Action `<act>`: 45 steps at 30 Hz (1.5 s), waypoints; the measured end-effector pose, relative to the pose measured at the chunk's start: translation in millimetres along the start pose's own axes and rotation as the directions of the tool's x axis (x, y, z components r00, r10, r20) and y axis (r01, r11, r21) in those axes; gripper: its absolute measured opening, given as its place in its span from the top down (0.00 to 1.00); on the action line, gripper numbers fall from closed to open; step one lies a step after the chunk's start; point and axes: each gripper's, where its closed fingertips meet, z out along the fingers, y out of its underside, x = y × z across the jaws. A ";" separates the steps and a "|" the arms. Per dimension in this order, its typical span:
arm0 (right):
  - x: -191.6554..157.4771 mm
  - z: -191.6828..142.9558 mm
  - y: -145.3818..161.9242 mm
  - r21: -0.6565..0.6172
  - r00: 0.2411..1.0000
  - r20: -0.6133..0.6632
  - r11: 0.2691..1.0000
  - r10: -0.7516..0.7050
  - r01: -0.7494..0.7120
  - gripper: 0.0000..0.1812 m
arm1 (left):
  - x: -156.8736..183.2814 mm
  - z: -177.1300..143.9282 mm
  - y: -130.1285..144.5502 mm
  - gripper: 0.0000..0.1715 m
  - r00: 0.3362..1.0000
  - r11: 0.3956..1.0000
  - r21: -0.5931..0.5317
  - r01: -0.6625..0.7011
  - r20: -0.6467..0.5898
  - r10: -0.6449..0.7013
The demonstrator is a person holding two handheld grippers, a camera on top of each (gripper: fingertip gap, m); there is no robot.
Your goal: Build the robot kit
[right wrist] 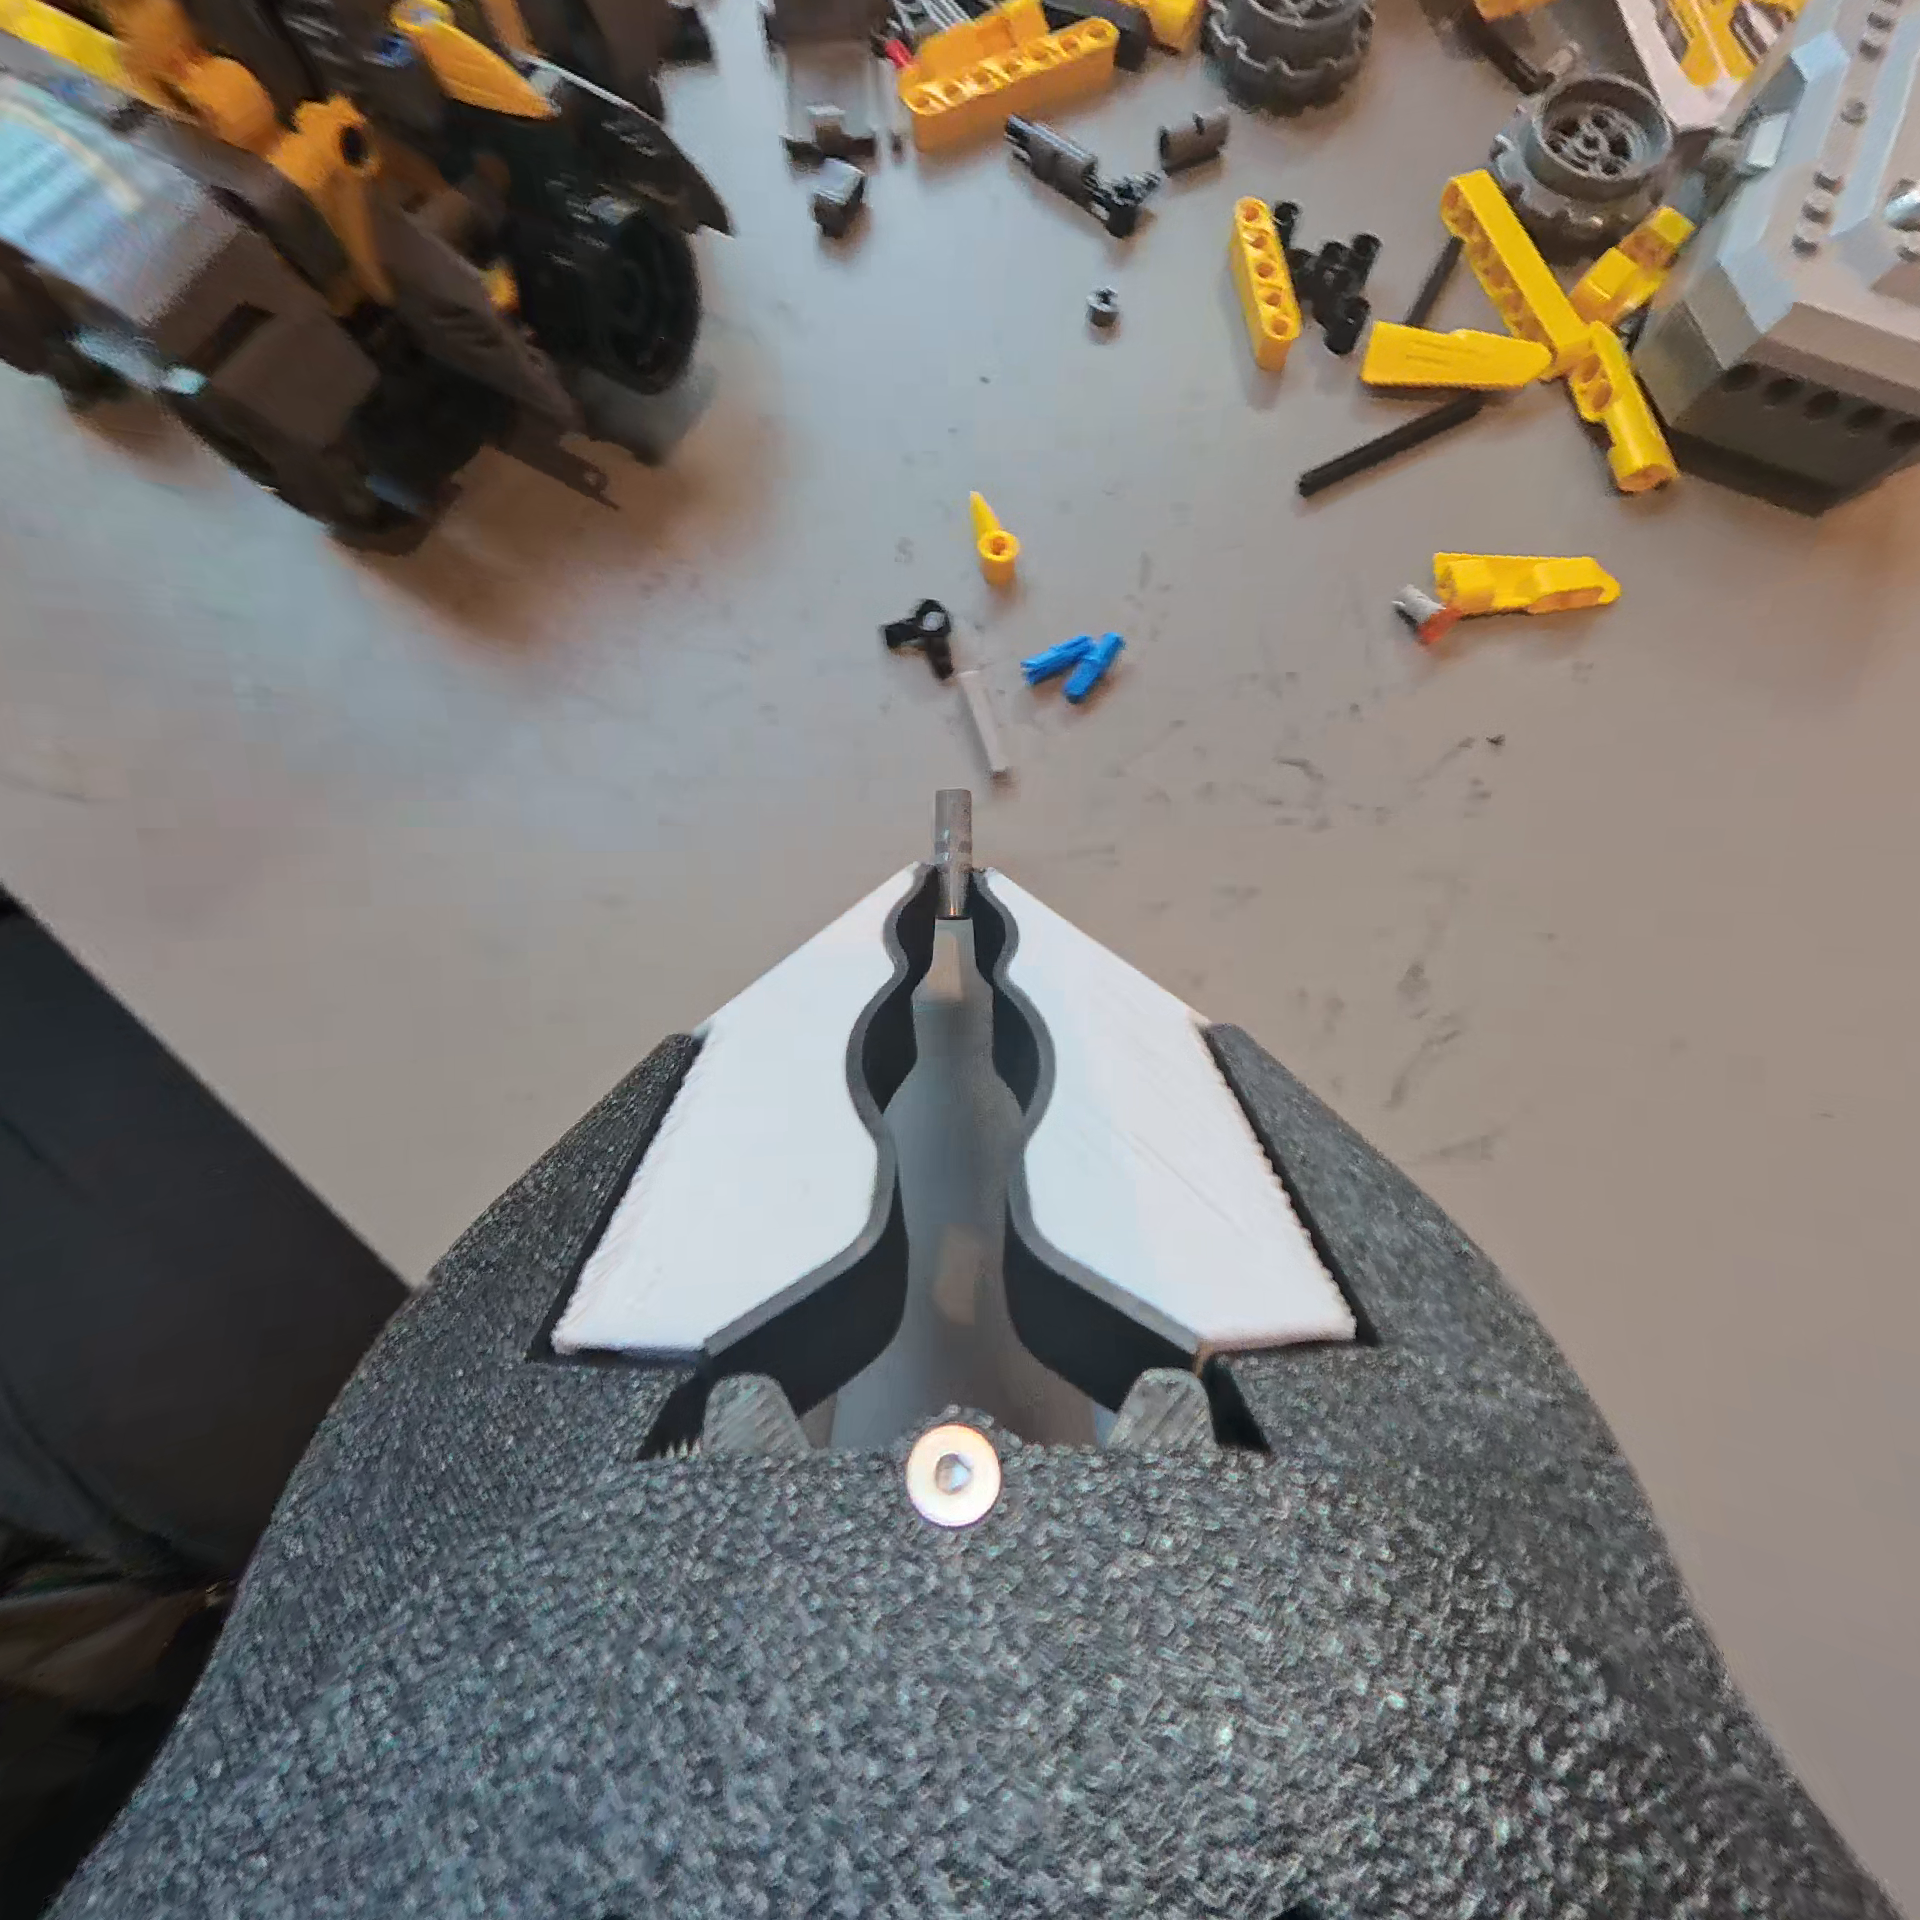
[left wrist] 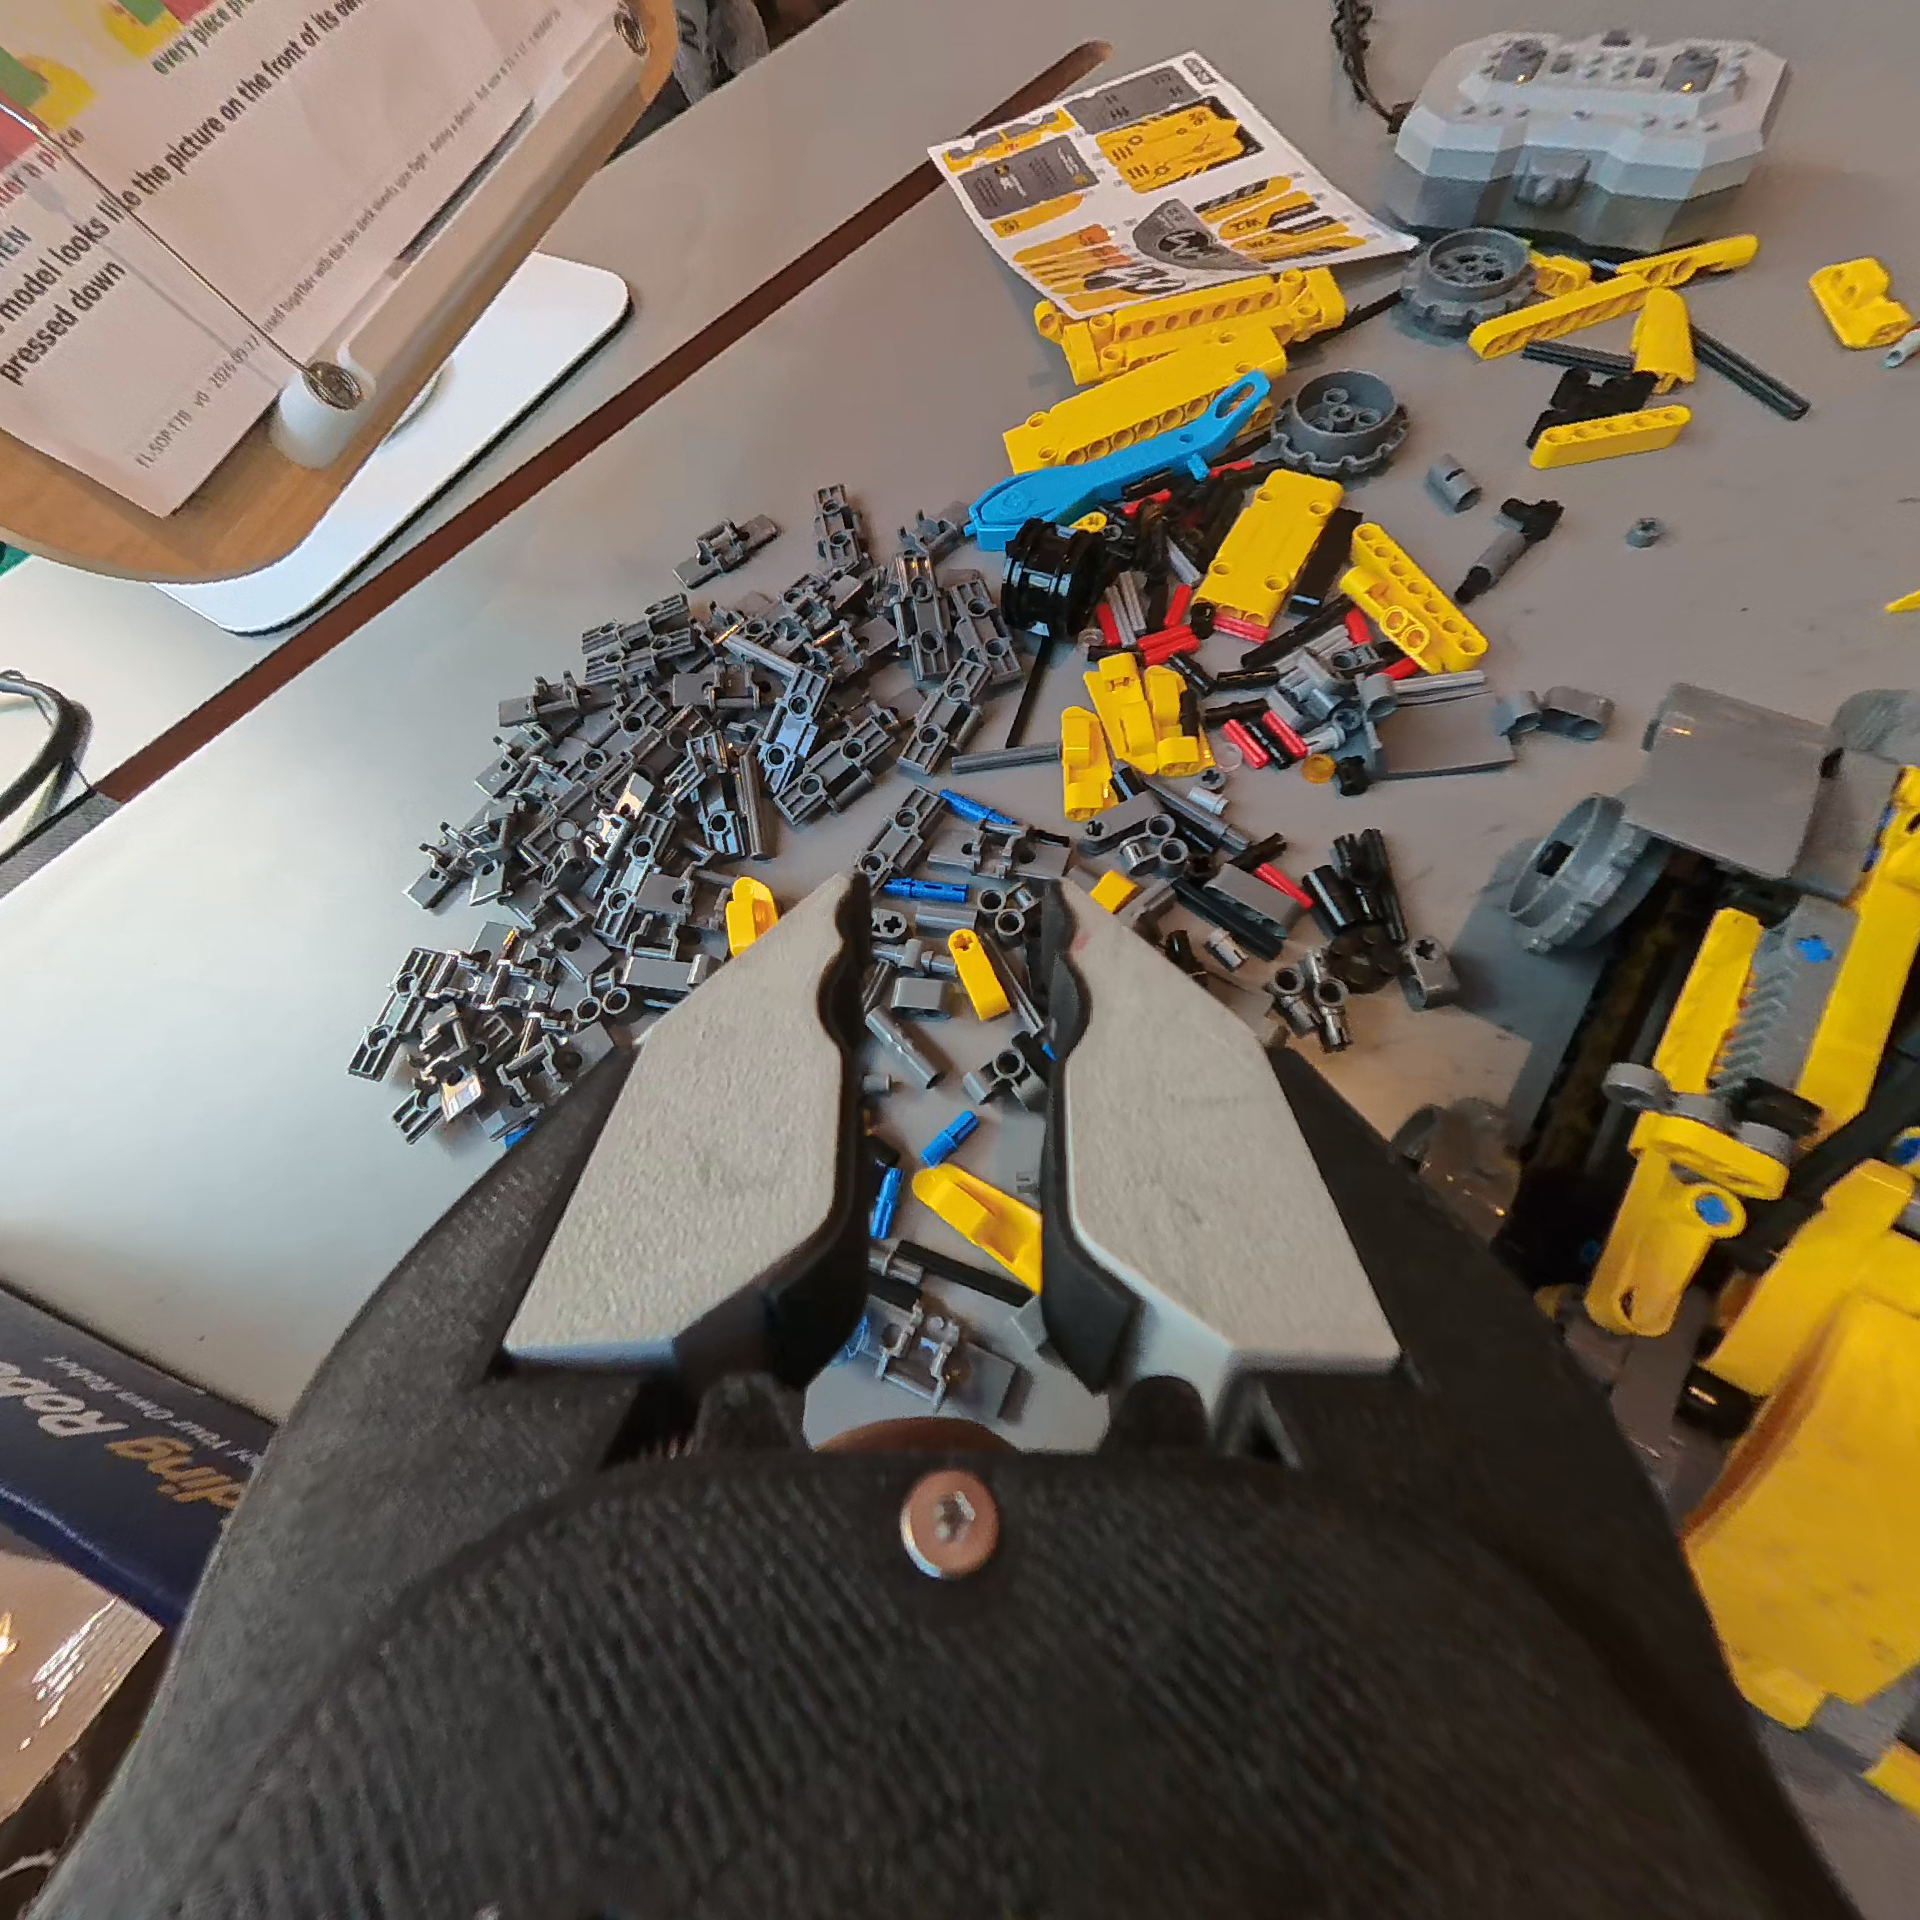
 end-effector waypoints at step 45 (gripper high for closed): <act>-110.1 32.5 -24.6 0.014 0.945 0.215 0.969 -0.245 0.248 0.95 | 7.2 -1.1 -3.9 0.83 1.000 1.000 0.015 -0.011 -0.019 0.011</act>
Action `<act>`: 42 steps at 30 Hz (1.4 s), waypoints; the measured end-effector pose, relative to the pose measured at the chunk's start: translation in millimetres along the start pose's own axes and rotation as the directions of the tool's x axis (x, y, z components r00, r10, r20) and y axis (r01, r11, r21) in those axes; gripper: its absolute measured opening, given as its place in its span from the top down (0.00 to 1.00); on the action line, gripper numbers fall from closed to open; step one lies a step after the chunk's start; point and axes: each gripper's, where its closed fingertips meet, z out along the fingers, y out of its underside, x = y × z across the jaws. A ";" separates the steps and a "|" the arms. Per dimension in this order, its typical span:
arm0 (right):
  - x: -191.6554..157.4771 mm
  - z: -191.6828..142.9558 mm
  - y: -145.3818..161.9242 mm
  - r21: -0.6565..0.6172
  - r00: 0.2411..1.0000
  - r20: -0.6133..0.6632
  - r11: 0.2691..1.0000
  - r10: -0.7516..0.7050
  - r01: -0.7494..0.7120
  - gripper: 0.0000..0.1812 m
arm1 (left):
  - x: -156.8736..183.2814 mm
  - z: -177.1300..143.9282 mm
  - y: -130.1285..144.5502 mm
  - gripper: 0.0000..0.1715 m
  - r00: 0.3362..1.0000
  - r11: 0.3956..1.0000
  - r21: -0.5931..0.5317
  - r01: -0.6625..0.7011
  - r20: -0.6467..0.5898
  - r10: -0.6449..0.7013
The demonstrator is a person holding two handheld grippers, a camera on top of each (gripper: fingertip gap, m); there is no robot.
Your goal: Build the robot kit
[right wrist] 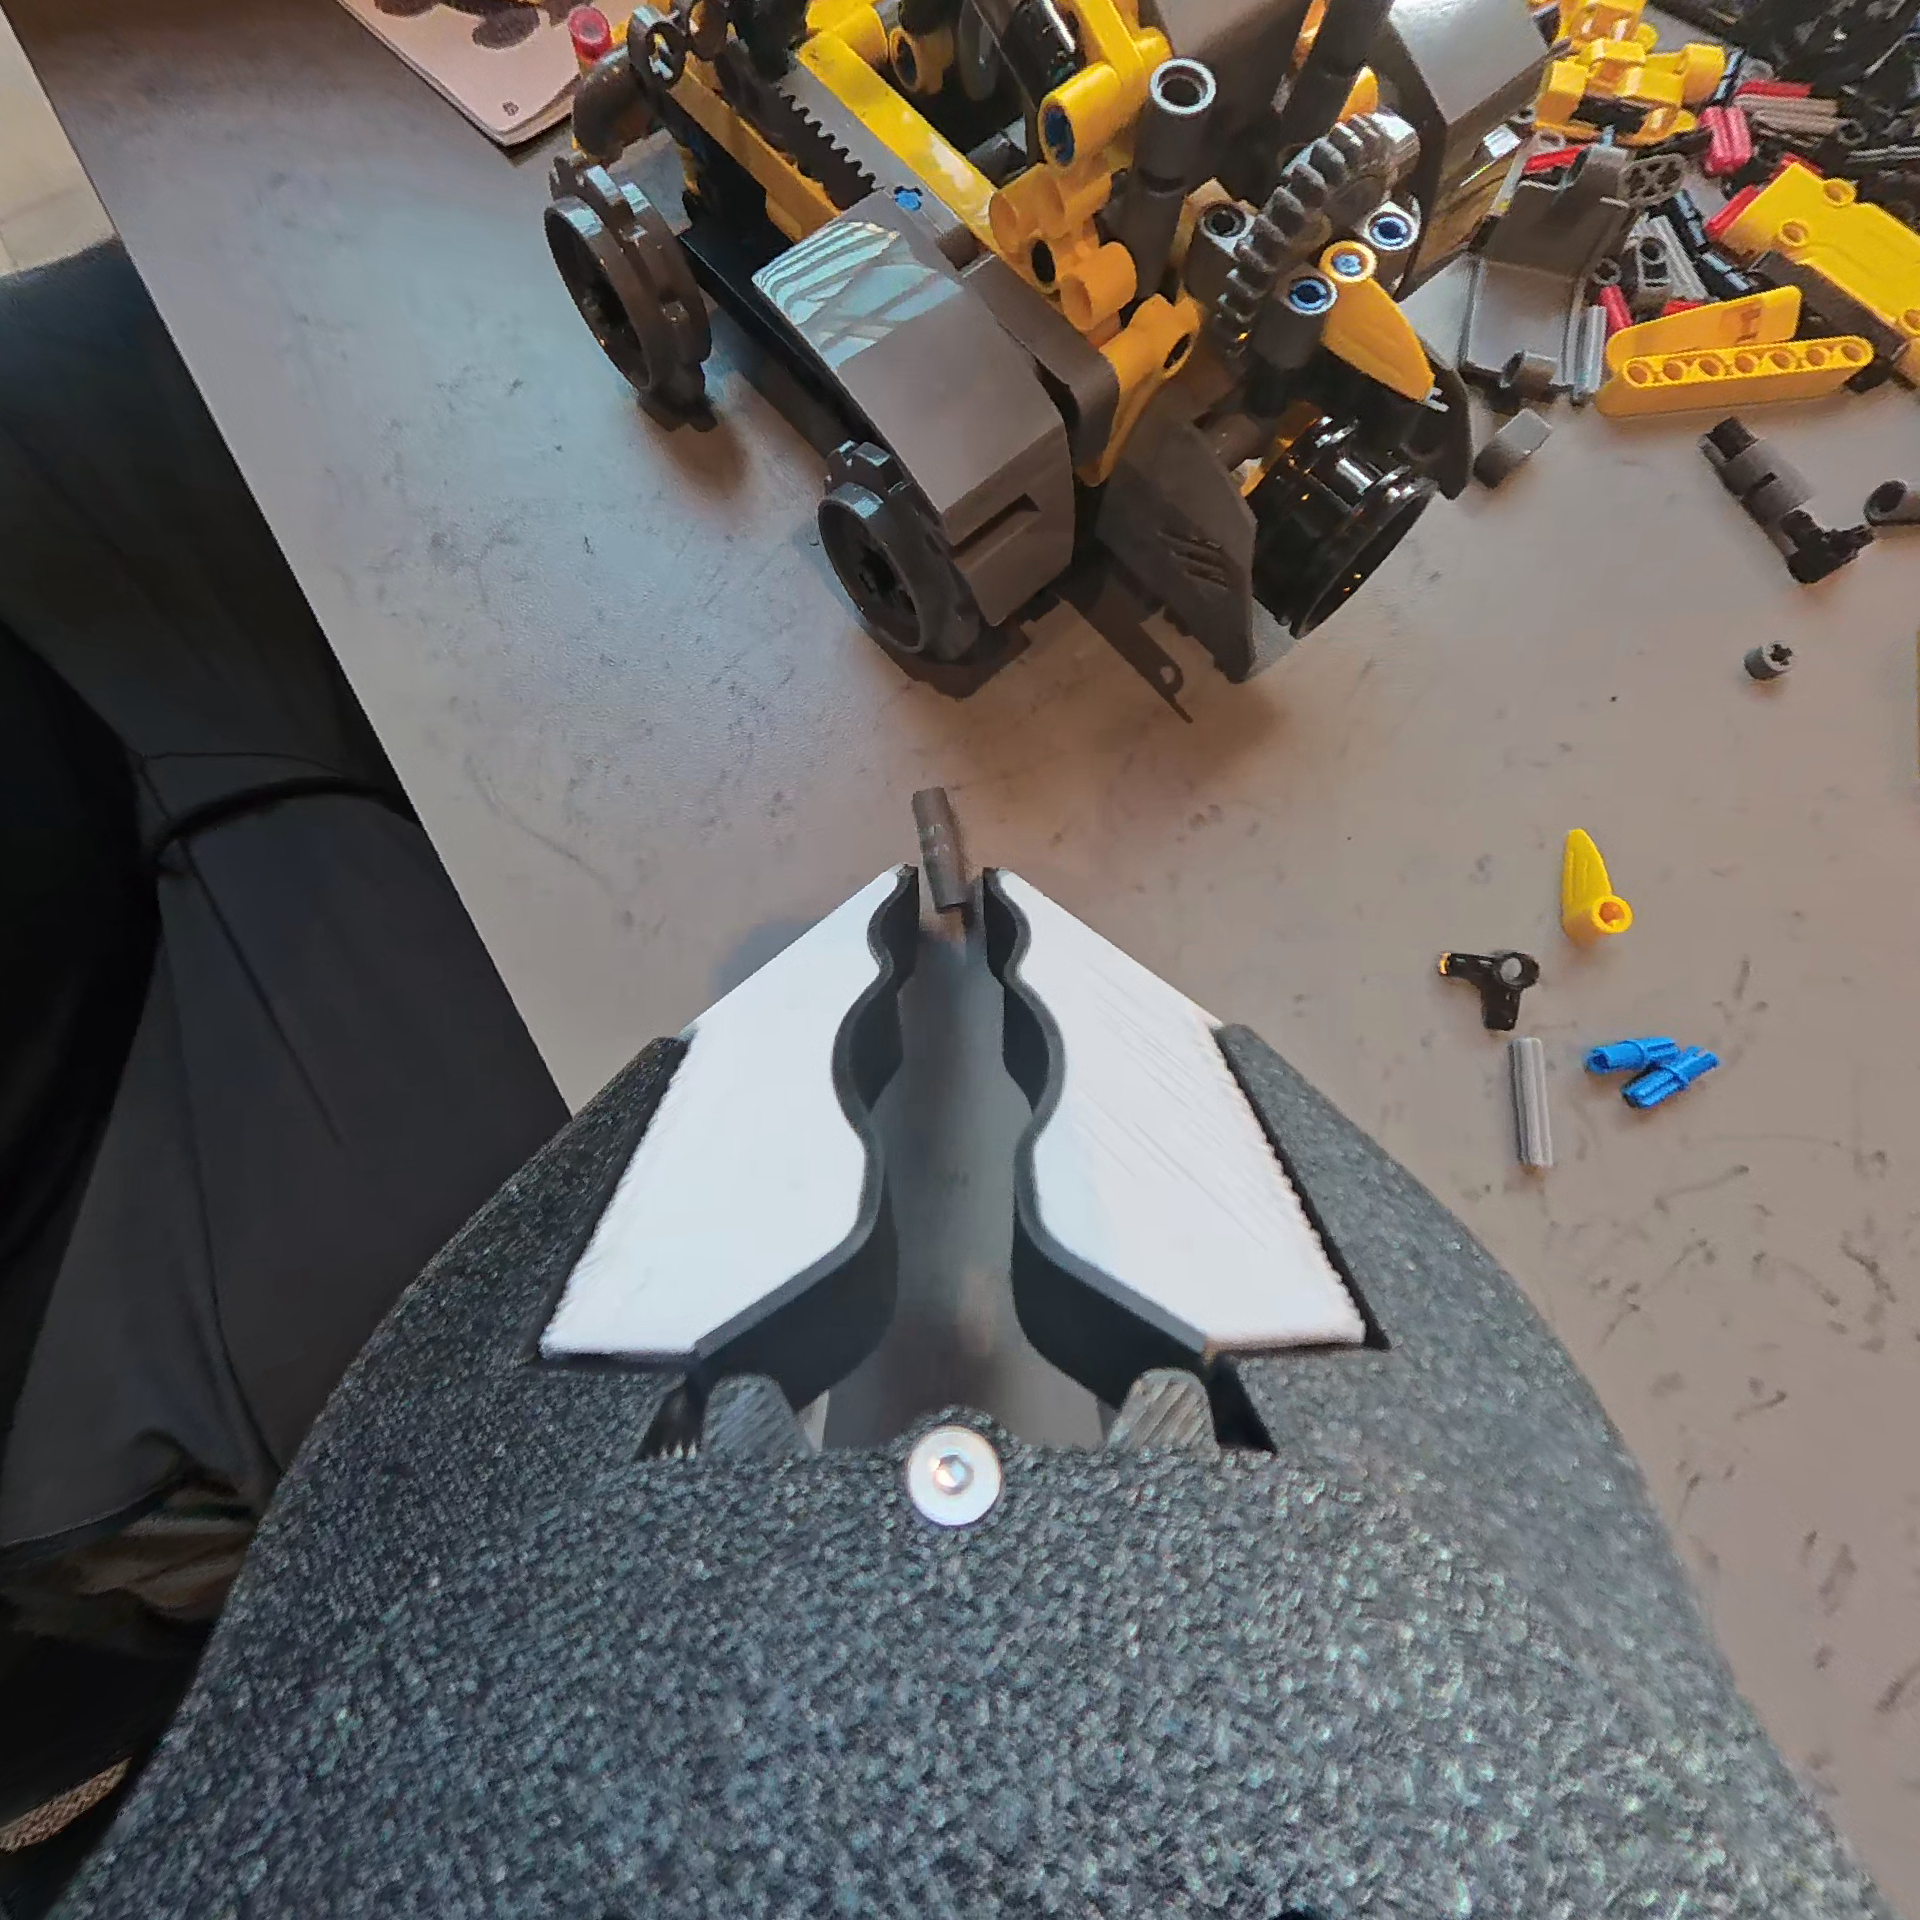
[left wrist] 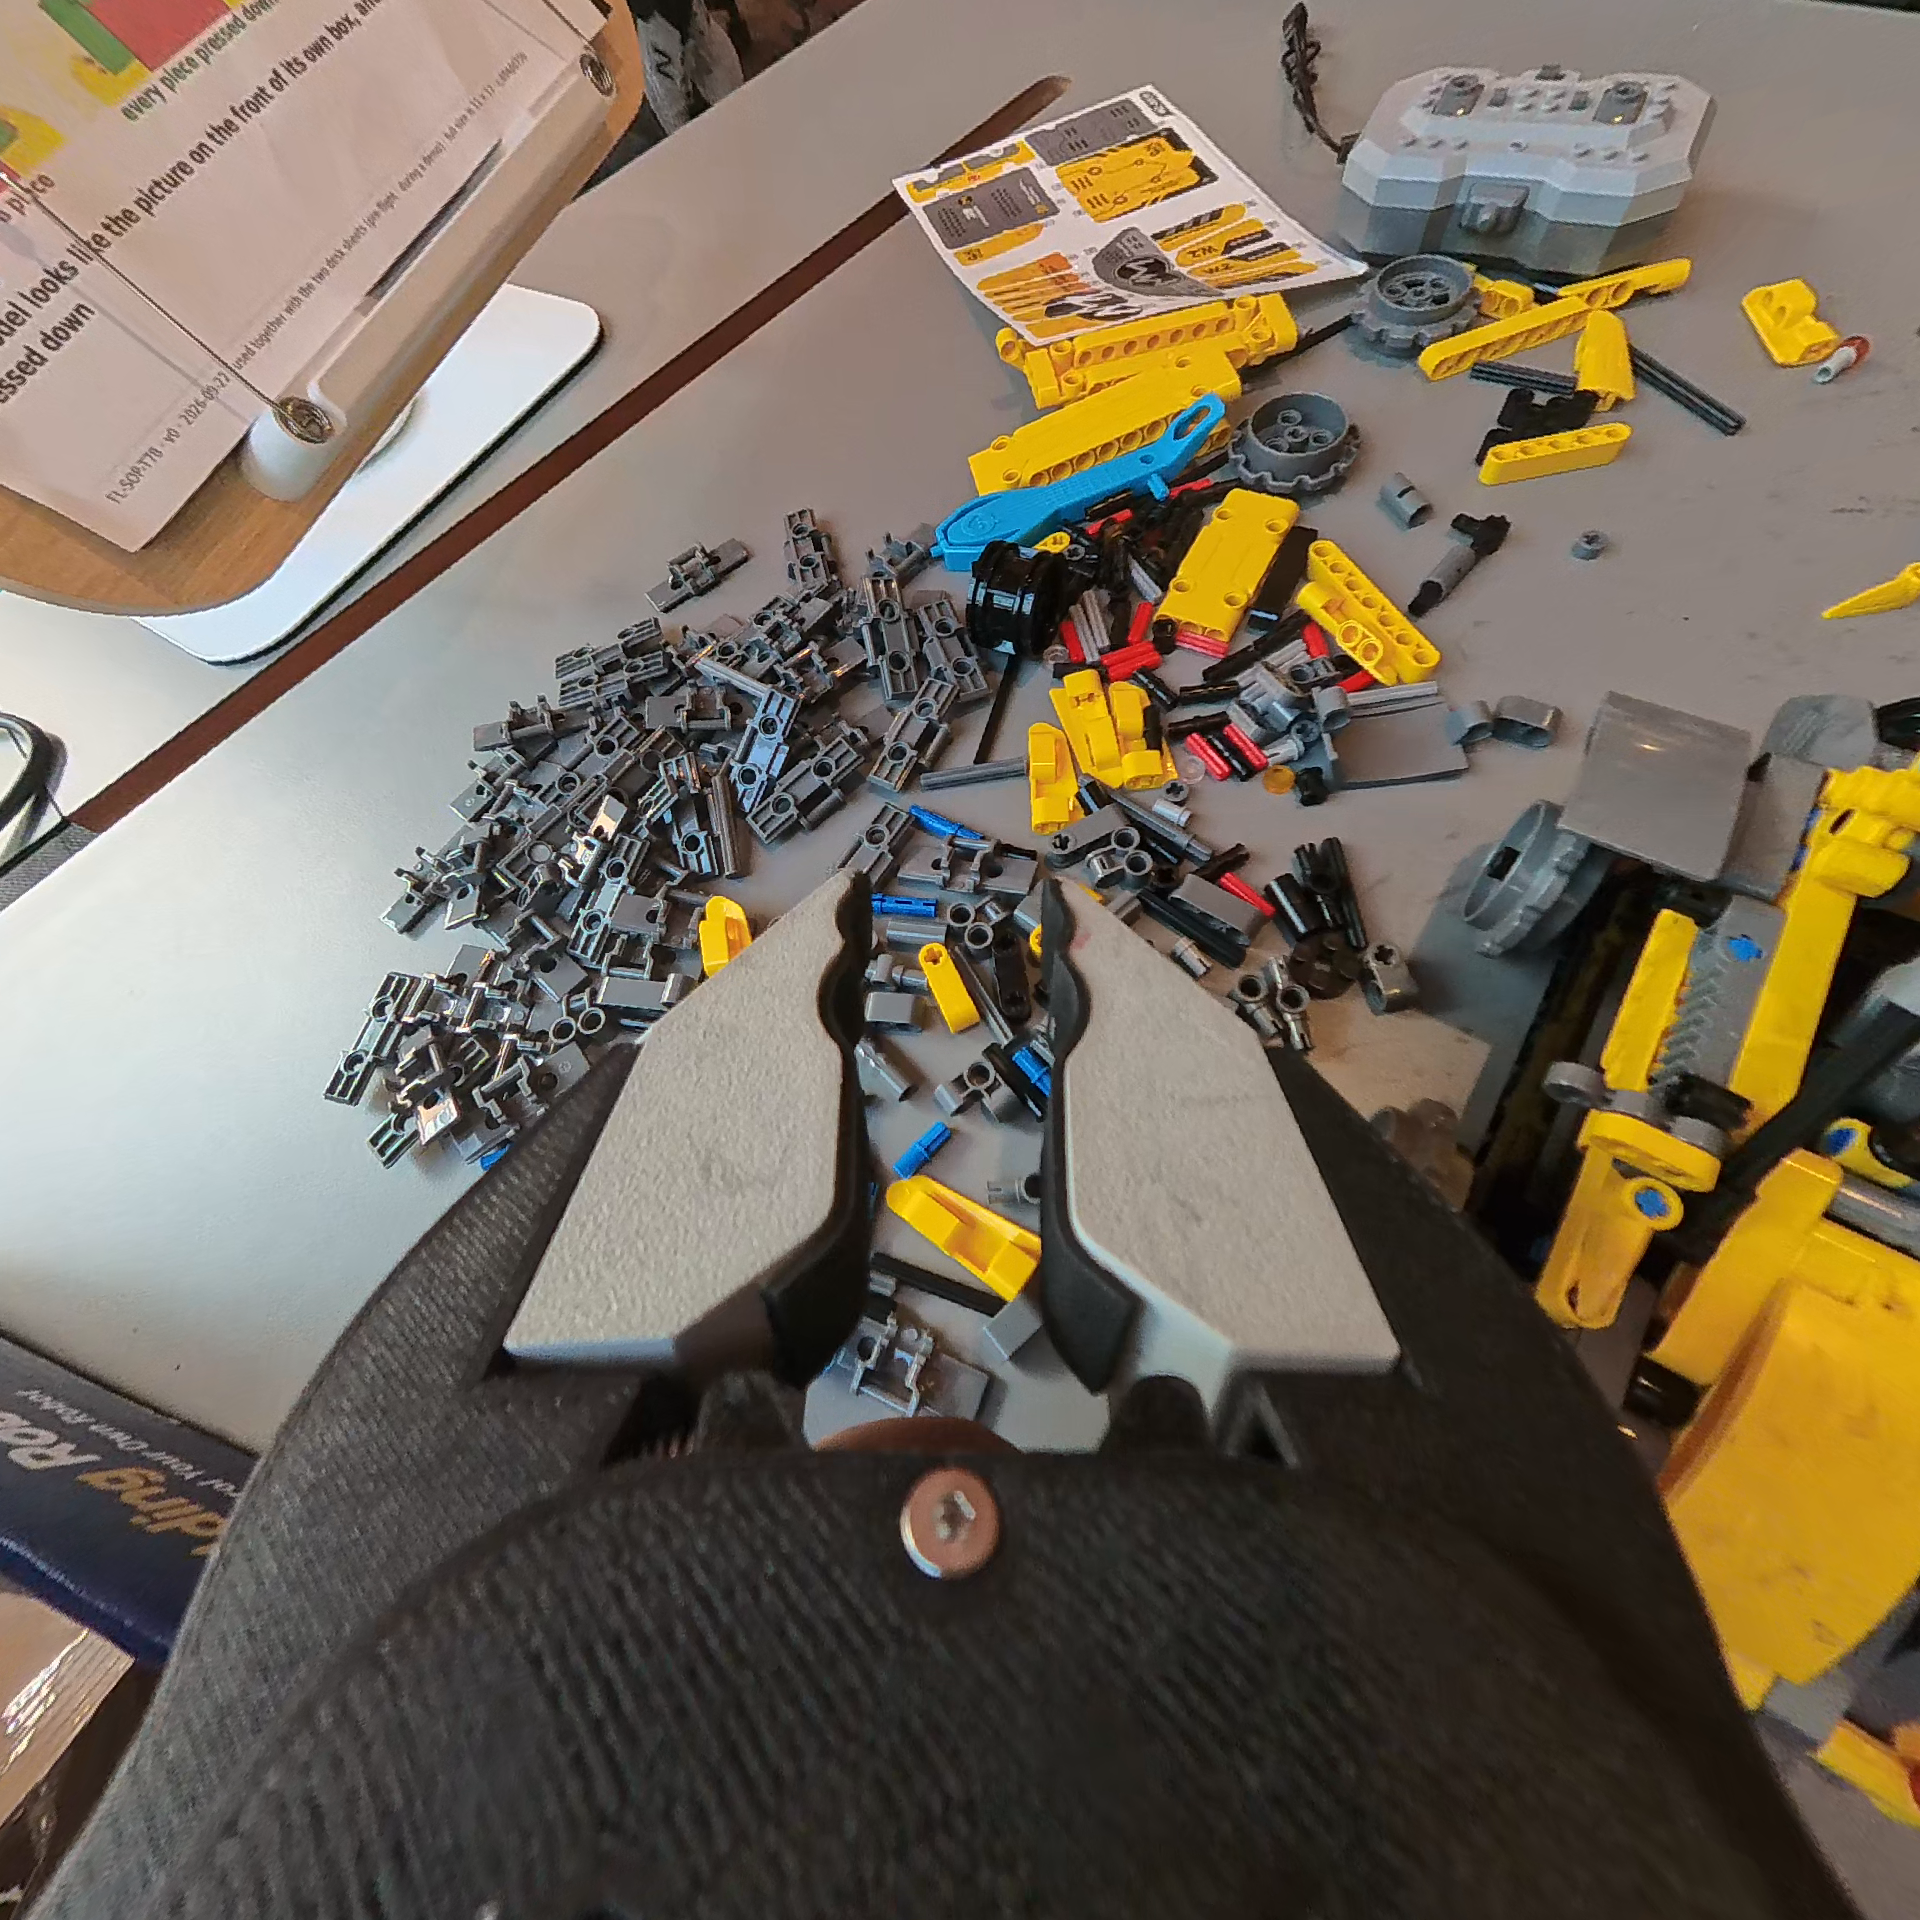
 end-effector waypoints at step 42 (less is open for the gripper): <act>136.2 -21.3 33.8 -0.036 0.931 -0.211 0.949 0.298 -0.312 0.96 | -2.6 -0.7 0.6 0.85 0.997 0.998 -0.011 -0.058 0.043 0.059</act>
